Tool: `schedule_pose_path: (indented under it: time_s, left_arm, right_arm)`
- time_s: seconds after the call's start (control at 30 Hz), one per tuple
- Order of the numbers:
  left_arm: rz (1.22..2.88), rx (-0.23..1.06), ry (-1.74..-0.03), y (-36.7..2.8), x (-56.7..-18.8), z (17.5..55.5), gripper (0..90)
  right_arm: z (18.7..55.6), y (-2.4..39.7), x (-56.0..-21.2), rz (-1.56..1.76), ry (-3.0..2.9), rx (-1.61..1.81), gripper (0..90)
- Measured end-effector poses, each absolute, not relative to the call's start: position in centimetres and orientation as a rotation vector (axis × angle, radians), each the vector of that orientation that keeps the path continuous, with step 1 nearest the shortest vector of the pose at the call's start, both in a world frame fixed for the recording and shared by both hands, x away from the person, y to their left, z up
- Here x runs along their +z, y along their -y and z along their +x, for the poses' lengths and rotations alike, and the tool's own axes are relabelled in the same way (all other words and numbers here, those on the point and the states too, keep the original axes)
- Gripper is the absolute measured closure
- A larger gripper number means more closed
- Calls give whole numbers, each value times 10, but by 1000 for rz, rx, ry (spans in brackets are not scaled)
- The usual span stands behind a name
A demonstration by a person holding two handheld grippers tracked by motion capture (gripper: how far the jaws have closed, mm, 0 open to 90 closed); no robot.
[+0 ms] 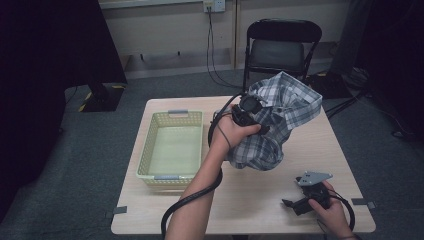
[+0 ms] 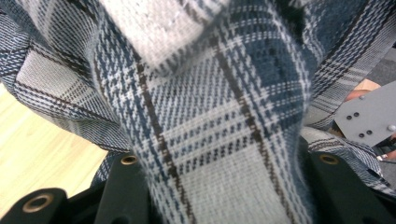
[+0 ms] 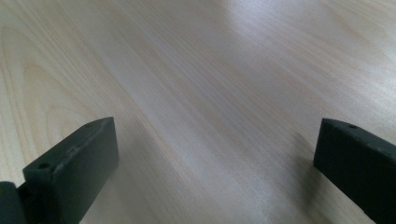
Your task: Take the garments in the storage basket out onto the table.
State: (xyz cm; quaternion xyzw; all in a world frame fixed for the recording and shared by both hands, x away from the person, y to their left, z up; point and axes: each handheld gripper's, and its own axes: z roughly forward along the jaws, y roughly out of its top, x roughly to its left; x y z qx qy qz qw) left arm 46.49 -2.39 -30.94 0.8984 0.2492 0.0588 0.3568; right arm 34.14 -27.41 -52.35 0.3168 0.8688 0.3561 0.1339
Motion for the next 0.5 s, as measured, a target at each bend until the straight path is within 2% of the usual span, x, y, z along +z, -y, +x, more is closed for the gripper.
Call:
schedule_pose_path:
  time_s: [0.5]
  left_arm:
    - [2314,72,-670,39,-355,470,524]
  right_arm:
    - [341,274,-524,916,-2519,1033,0]
